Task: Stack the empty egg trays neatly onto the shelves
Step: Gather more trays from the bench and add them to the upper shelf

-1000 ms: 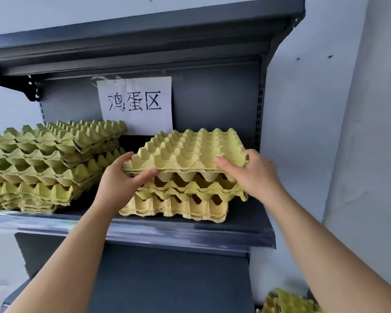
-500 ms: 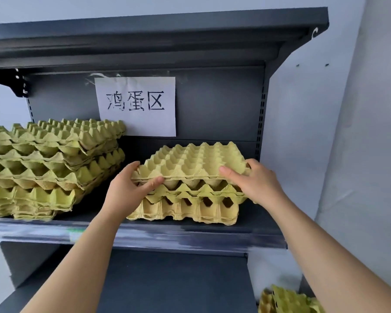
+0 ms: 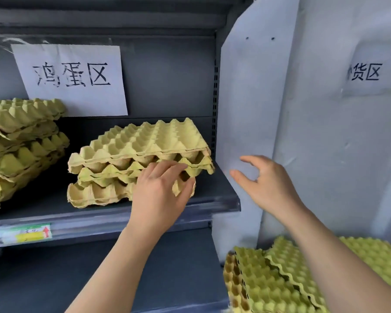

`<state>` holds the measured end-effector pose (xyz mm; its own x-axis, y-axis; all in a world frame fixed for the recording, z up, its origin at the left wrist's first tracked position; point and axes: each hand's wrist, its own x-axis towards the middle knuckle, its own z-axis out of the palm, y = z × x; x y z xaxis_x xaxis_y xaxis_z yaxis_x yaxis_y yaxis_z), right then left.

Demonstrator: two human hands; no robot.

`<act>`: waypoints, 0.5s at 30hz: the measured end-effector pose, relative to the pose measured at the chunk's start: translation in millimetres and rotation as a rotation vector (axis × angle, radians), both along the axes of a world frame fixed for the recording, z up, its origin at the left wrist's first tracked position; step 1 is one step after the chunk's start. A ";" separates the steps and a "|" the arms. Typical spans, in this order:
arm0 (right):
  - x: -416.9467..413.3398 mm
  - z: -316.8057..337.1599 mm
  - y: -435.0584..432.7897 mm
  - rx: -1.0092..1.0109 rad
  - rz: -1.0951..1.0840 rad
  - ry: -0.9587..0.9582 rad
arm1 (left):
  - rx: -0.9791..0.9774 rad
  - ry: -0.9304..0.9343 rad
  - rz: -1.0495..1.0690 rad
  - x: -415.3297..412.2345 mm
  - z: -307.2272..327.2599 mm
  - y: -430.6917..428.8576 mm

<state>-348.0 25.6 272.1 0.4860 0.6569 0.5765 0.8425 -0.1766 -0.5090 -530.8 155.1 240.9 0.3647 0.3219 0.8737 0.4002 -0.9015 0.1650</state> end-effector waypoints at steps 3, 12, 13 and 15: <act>27.1 -24.1 -30.9 -0.068 -0.061 -0.002 | -0.050 0.075 -0.100 42.2 -21.2 -22.0; 169.6 -116.6 -155.7 -0.324 -0.308 0.077 | -0.194 0.302 -0.350 221.5 -108.4 -113.7; 187.7 -126.5 -170.2 -0.350 -0.327 0.096 | -0.211 0.325 -0.361 242.8 -118.6 -124.6; 222.4 -146.1 -198.3 -0.398 -0.360 0.146 | -0.242 0.380 -0.378 283.3 -138.9 -145.2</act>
